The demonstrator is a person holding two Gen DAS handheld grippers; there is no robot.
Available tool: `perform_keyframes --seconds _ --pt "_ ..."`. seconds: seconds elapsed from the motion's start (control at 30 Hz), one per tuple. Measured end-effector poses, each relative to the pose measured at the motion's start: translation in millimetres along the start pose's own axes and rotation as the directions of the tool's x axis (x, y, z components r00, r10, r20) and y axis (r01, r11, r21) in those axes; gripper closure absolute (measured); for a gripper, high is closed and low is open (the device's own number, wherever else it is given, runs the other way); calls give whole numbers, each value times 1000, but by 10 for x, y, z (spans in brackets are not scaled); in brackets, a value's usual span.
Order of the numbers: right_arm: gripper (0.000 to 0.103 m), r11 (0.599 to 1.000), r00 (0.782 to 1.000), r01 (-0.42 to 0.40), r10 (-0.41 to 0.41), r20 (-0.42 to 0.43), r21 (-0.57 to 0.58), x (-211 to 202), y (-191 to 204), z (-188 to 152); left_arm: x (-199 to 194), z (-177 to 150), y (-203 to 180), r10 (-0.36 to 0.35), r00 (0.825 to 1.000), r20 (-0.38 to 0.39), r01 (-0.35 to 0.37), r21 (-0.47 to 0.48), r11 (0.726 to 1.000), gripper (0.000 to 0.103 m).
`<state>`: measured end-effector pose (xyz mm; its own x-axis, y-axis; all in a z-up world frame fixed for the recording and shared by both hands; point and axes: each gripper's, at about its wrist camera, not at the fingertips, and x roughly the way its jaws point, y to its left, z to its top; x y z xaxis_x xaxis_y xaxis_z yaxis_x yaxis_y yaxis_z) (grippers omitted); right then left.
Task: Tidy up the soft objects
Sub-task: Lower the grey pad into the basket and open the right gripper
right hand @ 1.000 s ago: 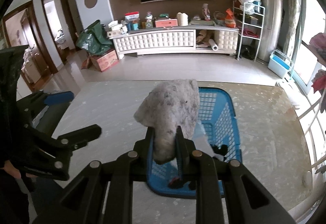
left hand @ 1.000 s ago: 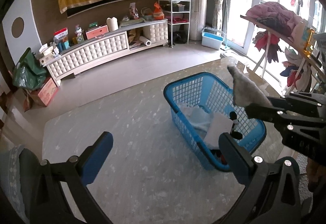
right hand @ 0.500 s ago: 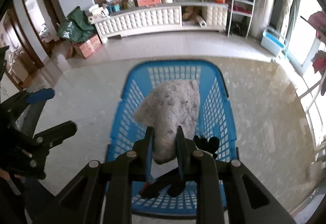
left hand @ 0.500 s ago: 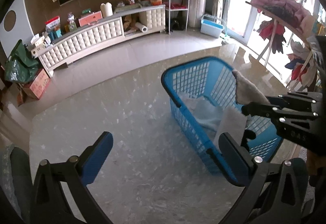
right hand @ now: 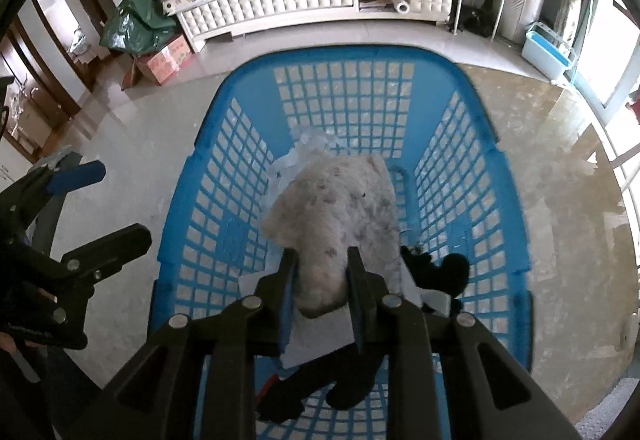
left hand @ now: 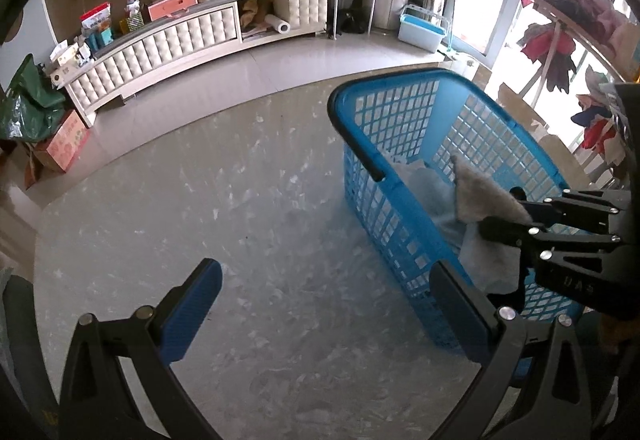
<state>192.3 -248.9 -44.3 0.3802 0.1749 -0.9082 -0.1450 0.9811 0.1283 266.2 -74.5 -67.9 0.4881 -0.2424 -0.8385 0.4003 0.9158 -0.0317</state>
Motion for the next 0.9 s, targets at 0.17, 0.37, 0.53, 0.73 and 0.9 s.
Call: perform_keyframes --seconds 0.17,0.37,0.53,0.73,0.9 --pt "78 1000 1000 -2 2 -6 -1 -5 -17 16 3 -12 13 -8 1000 -1 8 3 1000 0" --pt "45 1000 1000 -12 12 -5 0 -40 -26 22 -37 -31 -10 11 1000 6 -11 11 1000 0" --pt "29 1000 1000 6 -6 5 12 -136 -59 -13 -107 -43 -26 16 1000 17 -16 5 1000 0" --pt "11 1000 998 13 -14 55 28 -426 -141 -130 -326 -81 -134 -15 999 49 16 -3 1000 0" --pt "1 999 995 34 -38 94 41 -704 -156 -262 -628 -175 -299 -6 995 101 5 10 1000 0"
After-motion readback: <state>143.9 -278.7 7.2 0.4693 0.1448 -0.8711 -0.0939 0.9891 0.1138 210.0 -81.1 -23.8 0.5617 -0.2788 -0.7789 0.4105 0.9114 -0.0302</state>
